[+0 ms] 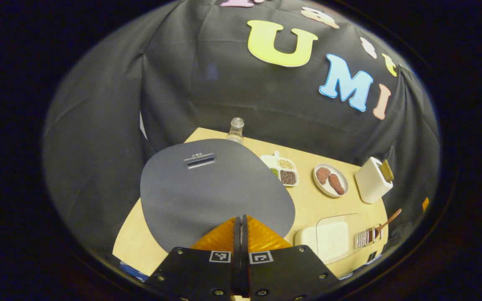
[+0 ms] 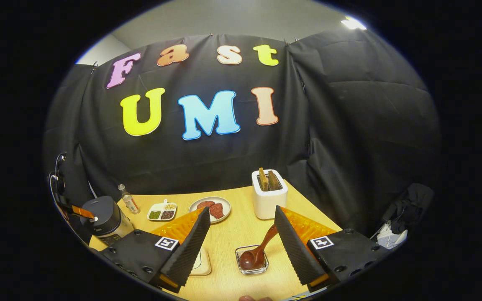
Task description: Close the left gripper, press the button to open the rice cooker; take a wooden spoon from the chopstick holder with the right hand, scoop a spoonful of rice and pour it into the rice cooker, then put the wooden spoon back into the chopstick holder.
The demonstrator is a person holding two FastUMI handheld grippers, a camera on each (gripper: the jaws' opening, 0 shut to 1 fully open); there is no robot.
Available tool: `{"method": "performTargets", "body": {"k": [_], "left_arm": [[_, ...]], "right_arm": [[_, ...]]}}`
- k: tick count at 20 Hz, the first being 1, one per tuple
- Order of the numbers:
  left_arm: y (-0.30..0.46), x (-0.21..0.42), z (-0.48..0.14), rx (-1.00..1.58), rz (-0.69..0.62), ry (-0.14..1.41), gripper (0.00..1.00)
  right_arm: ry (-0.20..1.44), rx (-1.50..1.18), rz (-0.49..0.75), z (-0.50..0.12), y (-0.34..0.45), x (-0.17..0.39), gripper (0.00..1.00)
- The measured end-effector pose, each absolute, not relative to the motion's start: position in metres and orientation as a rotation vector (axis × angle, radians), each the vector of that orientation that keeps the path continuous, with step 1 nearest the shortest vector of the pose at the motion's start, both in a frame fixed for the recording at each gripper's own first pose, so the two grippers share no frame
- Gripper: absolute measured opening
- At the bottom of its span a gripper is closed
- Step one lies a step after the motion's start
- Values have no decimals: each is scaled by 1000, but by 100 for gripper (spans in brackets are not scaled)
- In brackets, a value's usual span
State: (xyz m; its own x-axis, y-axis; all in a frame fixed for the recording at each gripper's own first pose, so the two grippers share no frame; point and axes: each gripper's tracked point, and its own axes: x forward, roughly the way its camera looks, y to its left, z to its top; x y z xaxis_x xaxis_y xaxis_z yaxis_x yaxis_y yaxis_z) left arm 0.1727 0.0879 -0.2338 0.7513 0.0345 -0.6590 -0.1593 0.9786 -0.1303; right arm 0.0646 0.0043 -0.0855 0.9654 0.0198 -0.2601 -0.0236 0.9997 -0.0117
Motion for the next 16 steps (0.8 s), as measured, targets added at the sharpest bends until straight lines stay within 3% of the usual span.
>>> {"method": "performTargets", "body": {"k": [16], "left_arm": [[85, 166, -244, -214, 101, 762, 2]], "right_arm": [[290, -19, 20, -99, 5, 67, 98]]}}
